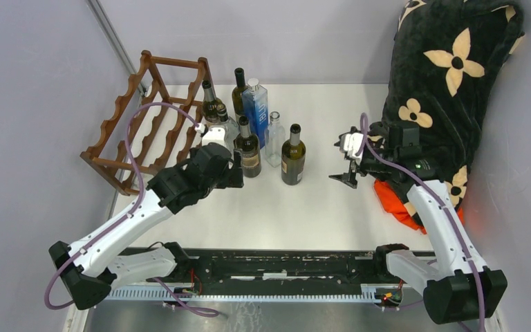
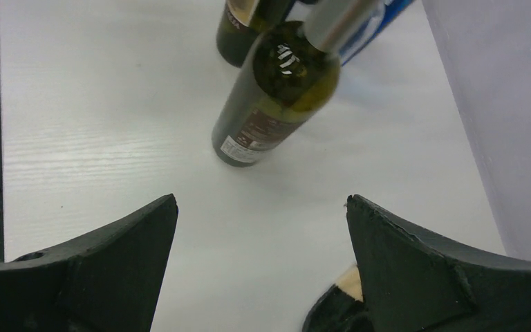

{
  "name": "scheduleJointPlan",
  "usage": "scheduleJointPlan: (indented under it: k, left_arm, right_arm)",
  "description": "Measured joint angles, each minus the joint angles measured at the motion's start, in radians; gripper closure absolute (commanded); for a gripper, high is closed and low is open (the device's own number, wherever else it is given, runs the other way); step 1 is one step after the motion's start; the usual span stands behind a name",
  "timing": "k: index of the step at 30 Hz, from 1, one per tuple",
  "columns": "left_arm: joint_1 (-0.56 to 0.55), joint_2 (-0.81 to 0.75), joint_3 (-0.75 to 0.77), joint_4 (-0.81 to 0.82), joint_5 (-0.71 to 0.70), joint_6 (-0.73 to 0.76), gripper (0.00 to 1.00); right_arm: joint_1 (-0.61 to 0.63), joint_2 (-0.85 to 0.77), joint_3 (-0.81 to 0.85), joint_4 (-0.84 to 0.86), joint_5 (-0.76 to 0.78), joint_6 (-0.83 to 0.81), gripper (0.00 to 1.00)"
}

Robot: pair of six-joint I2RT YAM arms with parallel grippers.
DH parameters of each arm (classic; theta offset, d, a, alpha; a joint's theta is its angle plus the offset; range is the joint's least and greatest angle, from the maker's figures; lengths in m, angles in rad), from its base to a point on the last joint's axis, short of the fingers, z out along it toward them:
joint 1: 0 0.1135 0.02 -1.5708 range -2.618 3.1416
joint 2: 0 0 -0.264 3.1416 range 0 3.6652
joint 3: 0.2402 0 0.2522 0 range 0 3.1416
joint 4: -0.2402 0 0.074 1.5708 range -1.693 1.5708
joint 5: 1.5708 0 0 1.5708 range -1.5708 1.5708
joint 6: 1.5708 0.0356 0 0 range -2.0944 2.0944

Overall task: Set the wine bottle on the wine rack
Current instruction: Place the wine bottle in the wine rack.

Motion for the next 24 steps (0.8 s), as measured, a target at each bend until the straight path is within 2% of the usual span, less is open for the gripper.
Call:
scheduleJointPlan:
  k: [8, 12, 18, 24]
  left_arm:
    - [0.000, 0.051, 0.253, -0.036, 0.003, 0.144, 0.06]
    - [0.000, 0.055, 0.378, -0.026, 0.003, 0.203, 0.06]
    - [0.002, 0.029, 0.443, -0.006, -0.007, 0.283, 0.07]
    - [0.002, -0.022, 0.450, 0.016, -0.023, 0.353, 0.07]
  right_arm:
    - [0.219, -0.005, 0.036, -0.109, 0.084, -0.172, 0.02]
    - [0.410, -0.024, 0.036, -0.077, 0.168, -0.184, 0.02]
    - [0.763, -0.018, 0.006, 0.088, 0.341, -0.112, 0.02]
    - [1.007, 0.183, -0.014, 0.323, 0.514, 0.025, 0.02]
